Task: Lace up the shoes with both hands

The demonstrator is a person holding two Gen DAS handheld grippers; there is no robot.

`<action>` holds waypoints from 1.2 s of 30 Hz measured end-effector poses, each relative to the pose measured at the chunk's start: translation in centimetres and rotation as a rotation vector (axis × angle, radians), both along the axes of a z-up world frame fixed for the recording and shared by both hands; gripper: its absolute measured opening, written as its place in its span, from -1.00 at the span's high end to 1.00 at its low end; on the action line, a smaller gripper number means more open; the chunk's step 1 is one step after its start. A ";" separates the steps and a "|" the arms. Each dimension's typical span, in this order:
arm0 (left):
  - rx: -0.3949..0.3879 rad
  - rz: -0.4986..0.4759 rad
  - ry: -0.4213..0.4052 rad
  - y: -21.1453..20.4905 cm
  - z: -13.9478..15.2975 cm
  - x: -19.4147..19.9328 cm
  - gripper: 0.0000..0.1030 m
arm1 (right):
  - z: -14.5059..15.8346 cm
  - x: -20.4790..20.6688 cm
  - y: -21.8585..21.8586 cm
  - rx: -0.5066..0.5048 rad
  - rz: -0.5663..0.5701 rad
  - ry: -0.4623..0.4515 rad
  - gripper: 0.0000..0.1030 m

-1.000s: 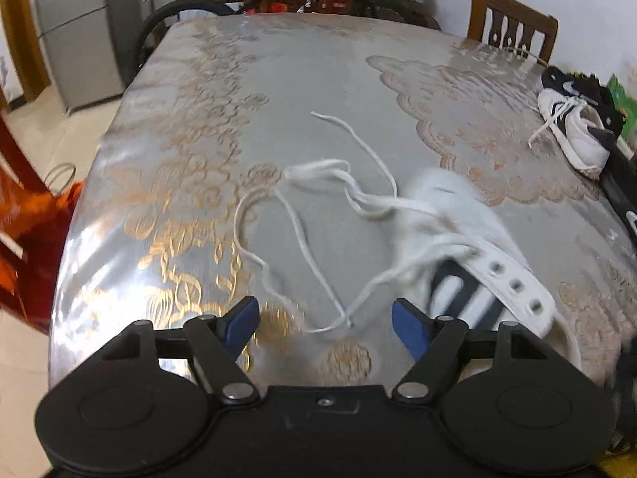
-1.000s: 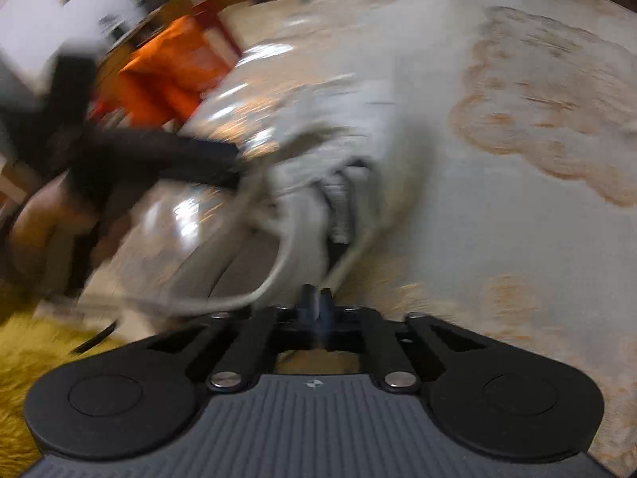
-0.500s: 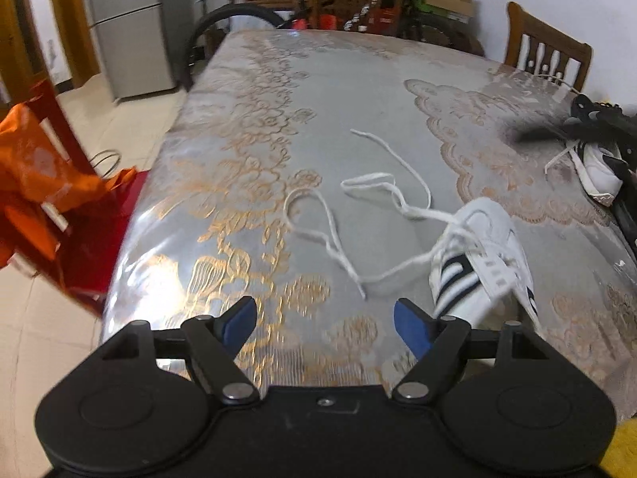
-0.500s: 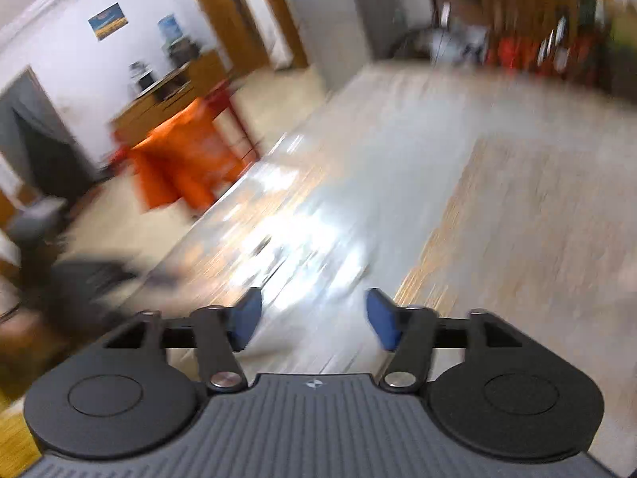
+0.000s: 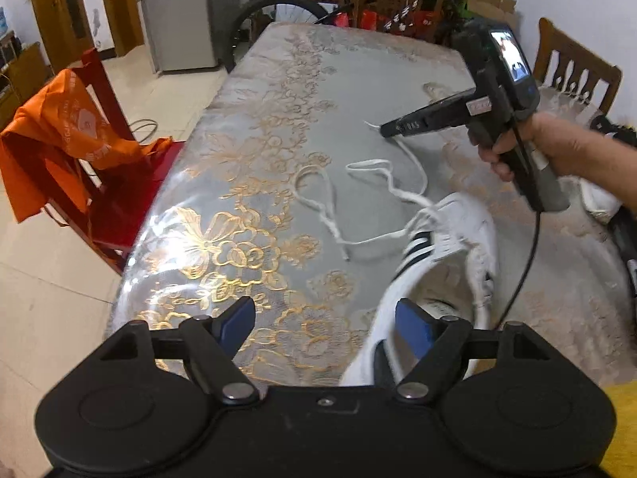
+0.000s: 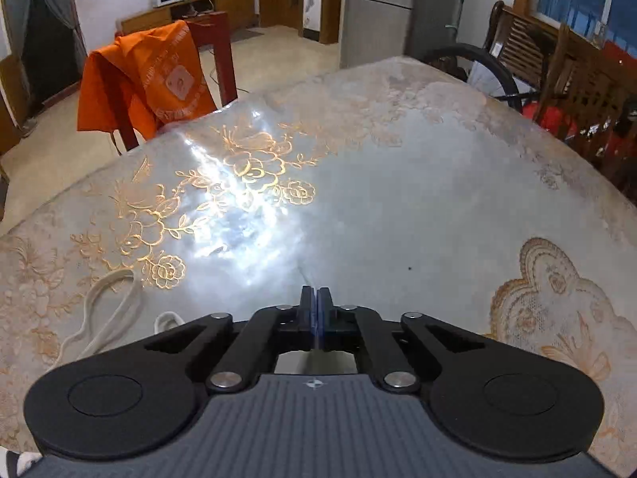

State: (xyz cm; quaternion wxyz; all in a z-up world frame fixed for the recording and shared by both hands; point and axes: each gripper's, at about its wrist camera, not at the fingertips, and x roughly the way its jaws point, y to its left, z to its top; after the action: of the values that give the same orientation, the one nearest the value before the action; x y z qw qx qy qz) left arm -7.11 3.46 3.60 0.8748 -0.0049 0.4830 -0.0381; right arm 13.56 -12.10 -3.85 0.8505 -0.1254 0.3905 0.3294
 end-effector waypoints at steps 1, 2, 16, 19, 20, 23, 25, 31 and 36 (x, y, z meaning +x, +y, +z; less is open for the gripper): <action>0.010 -0.007 0.003 -0.3 -0.1 0.1 -0.49 | 0.7 -0.1 -1.0 0.061 -0.027 0.007 0.99; 0.028 -0.014 0.009 -0.6 -0.3 0.2 -0.49 | 1.9 -0.5 -2.4 0.145 -0.052 0.005 0.99; 0.148 -0.004 0.115 -2.0 -4.0 1.7 -0.71 | 4.8 -11.1 -8.6 0.137 0.181 -0.023 0.99; 0.178 0.000 0.069 -1.9 -4.0 2.7 -0.76 | 3.2 -11.7 -8.9 0.121 0.141 0.005 0.99; 0.201 -0.013 0.058 -1.9 -4.1 3.0 -0.82 | 3.3 -11.7 -9.1 0.129 0.123 0.026 0.99; 0.263 -0.046 0.010 -2.0 -4.2 4.3 -0.87 | 3.4 -12.2 -9.8 0.131 0.098 0.070 0.99; 0.298 -0.065 -0.019 -1.9 -4.0 5.4 -0.86 | 3.4 -13.3 -10.4 0.122 0.094 0.083 0.99; 0.361 -0.126 -0.089 -2.5 -3.5 10.0 -0.85 | 2.7 -16.3 -10.9 0.178 0.042 0.149 0.98; 0.477 -0.205 -0.169 -4.5 -2.5 11.1 -0.81 | 2.1 -19.6 -9.5 0.237 0.037 0.195 0.99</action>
State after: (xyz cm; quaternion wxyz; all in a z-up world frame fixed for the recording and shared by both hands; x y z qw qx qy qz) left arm 3.94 -1.05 1.05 0.8800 0.2533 0.4016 -0.0120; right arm -6.05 -21.57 -1.70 0.8110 0.0014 0.4273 0.3995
